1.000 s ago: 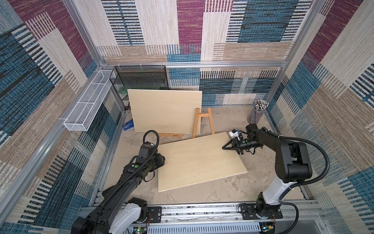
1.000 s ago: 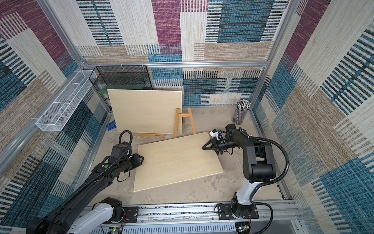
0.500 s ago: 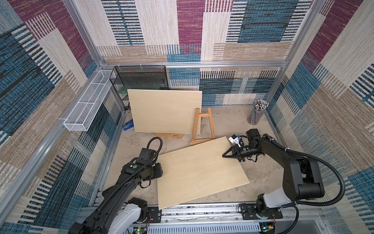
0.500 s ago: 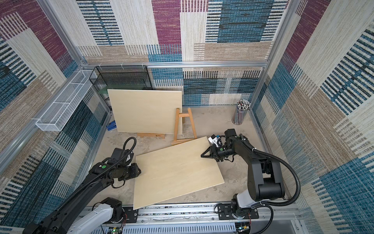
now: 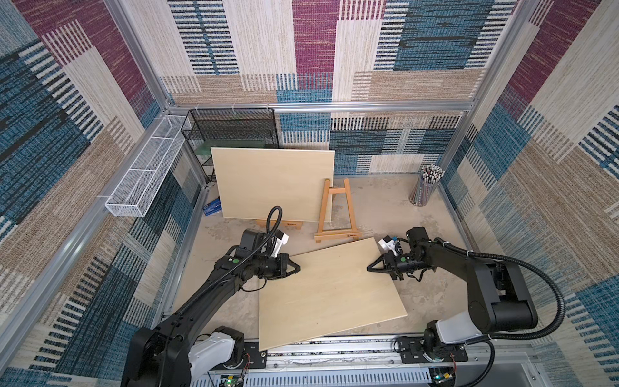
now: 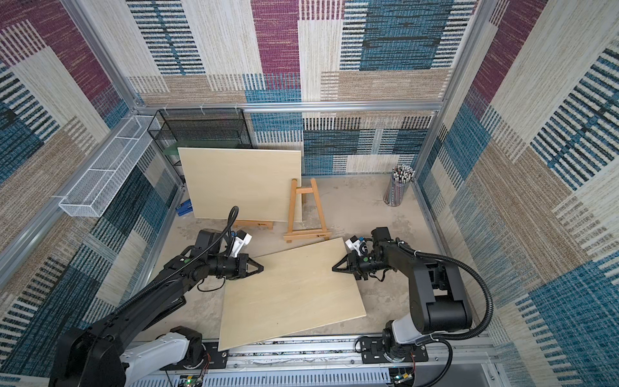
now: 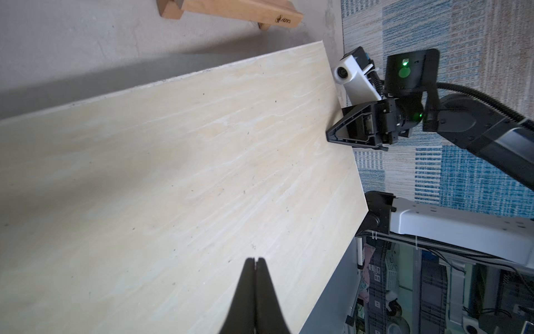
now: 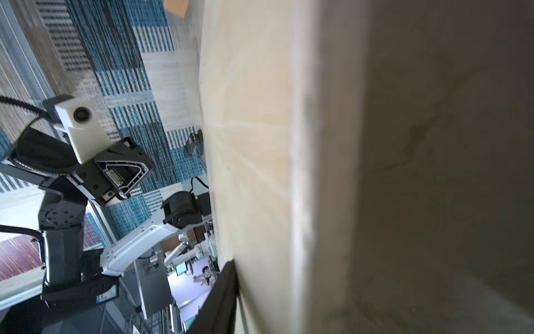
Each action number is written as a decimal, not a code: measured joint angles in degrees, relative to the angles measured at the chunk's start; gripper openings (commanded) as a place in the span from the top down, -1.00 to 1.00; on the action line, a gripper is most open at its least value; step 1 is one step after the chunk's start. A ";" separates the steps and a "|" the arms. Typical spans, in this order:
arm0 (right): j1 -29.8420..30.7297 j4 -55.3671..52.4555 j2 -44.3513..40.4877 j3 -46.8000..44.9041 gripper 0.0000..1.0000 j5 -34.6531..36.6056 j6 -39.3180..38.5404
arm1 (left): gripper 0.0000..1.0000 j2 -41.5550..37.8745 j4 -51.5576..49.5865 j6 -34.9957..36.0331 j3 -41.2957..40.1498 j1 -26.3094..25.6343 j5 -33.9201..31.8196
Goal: Disassemble the easel
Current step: Place the drawing board at the center of the board.
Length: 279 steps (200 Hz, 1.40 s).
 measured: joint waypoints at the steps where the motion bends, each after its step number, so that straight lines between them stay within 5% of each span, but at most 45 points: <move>1: -0.28 -0.02 0.04 0.00 1.00 0.00 0.00 | 1.00 0.09 0.09 0.07 0.09 0.00 0.02; 19: -6.01 -0.13 1.81 0.83 1.00 0.24 -0.39 | 1.00 1.07 1.20 1.16 2.03 0.00 0.37; 58: -8.94 -2.86 7.67 5.49 0.85 1.18 -3.85 | 0.28 1.11 1.09 3.06 4.39 0.00 -0.22; 75: -9.01 -3.82 8.85 5.81 0.57 1.18 -3.85 | 0.12 -0.20 -0.02 3.39 4.39 0.00 -2.01; 98: -9.25 -4.92 8.74 6.32 -0.14 2.91 -3.87 | -0.03 -2.91 -3.13 3.39 4.42 0.00 -7.15; 137: -11.58 -9.27 6.16 7.54 -0.61 17.46 -2.36 | -0.04 -6.16 -10.14 1.86 4.24 0.00 -17.64; 217: -10.95 -11.82 1.49 15.47 -0.99 24.20 -0.39 | -0.33 -2.34 -18.67 -4.07 1.68 -0.04 -28.55; 279: -5.86 -12.63 -0.98 20.98 -0.91 24.96 0.44 | -0.28 5.22 -16.39 -4.09 -2.95 -0.83 -31.65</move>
